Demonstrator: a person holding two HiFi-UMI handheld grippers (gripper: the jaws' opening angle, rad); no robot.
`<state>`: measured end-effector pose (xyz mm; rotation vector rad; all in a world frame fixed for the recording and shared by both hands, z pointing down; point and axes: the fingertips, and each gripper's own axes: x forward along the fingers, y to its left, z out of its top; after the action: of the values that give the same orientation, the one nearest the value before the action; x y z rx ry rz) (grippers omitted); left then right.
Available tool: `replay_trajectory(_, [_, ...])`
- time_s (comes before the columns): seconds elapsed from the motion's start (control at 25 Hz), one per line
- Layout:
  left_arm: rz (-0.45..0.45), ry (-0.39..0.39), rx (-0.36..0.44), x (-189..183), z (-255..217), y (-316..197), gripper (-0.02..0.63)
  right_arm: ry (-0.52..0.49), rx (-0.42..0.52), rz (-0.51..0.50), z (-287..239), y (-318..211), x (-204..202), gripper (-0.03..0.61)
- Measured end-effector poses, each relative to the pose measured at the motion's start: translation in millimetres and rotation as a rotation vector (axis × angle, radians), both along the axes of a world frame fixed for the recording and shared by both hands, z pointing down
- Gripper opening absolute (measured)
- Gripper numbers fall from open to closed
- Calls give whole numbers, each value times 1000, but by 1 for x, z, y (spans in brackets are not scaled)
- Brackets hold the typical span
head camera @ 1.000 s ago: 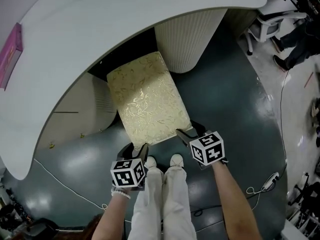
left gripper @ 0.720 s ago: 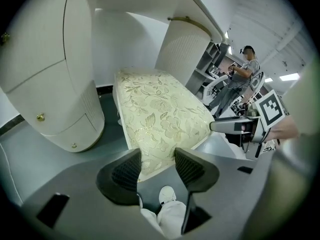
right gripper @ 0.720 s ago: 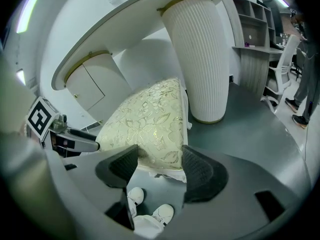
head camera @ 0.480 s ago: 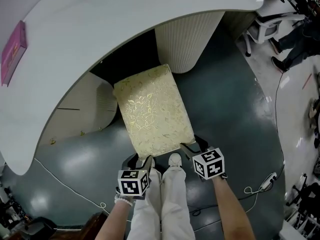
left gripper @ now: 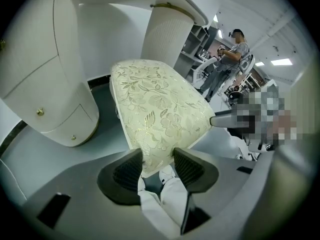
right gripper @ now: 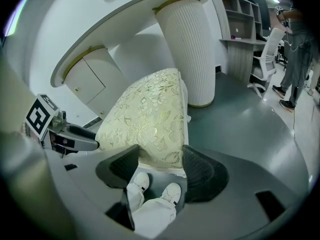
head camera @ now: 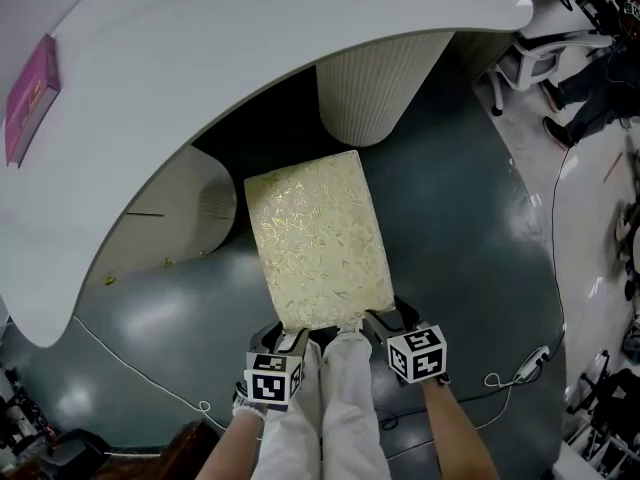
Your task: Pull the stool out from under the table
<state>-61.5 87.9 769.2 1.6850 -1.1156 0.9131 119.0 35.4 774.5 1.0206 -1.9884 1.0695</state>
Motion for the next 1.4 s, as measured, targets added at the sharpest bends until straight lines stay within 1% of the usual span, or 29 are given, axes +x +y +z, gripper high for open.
replay_trajectory(0.28, [23, -6, -12, 1, 1, 1, 221, 28, -30, 40, 0, 8, 3, 287])
replay_trajectory(0.36, [23, -18, -18, -3, 1, -1, 231, 49, -36, 35, -1, 7, 2, 287])
replay_trajectory(0.44, [7, -23, 0, -9, -5, -6, 226, 87, -30, 35, -4, 6, 4, 287])
replay_trajectory(0.48, [-3, -20, 18, -11, -11, -10, 204, 107, -17, 44, -9, 4, 6, 276])
replay_trajectory(0.52, [-7, -14, 37, -12, -19, -15, 193, 123, 2, 58, -16, 0, 9, 205])
replay_trajectory(0.56, [-2, -7, 59, -11, -29, -20, 163, 132, 24, 74, -25, -3, 10, 155])
replay_trajectory(0.64, [29, 1, 121, -8, -54, -36, 78, 136, 69, 93, -48, -11, 8, 102])
replay_trajectory(0.68, [45, 6, 160, -6, -70, -46, 46, 131, 89, 94, -61, -15, 5, 92])
replay_trajectory(0.76, [65, 23, 241, -1, -107, -66, 29, 117, 125, 81, -91, -20, -4, 82])
replay_trajectory(0.88, [102, 55, 351, 11, -165, -91, 18, 92, 177, 76, -138, -29, -15, 59])
replay_trajectory(1.0, [176, 83, 441, 24, -221, -110, 17, 44, 210, 124, -189, -40, -23, 49])
replay_trajectory(1.08, [211, 96, 493, 27, -257, -119, 17, 23, 258, 112, -226, -45, -31, 48])
replay_trajectory(1.2, [234, 101, 580, 27, -308, -134, 17, -4, 335, 99, -280, -56, -39, 48])
replay_trajectory(1.4, [287, 110, 695, 29, -386, -144, 17, -22, 468, 115, -362, -74, -33, 48])
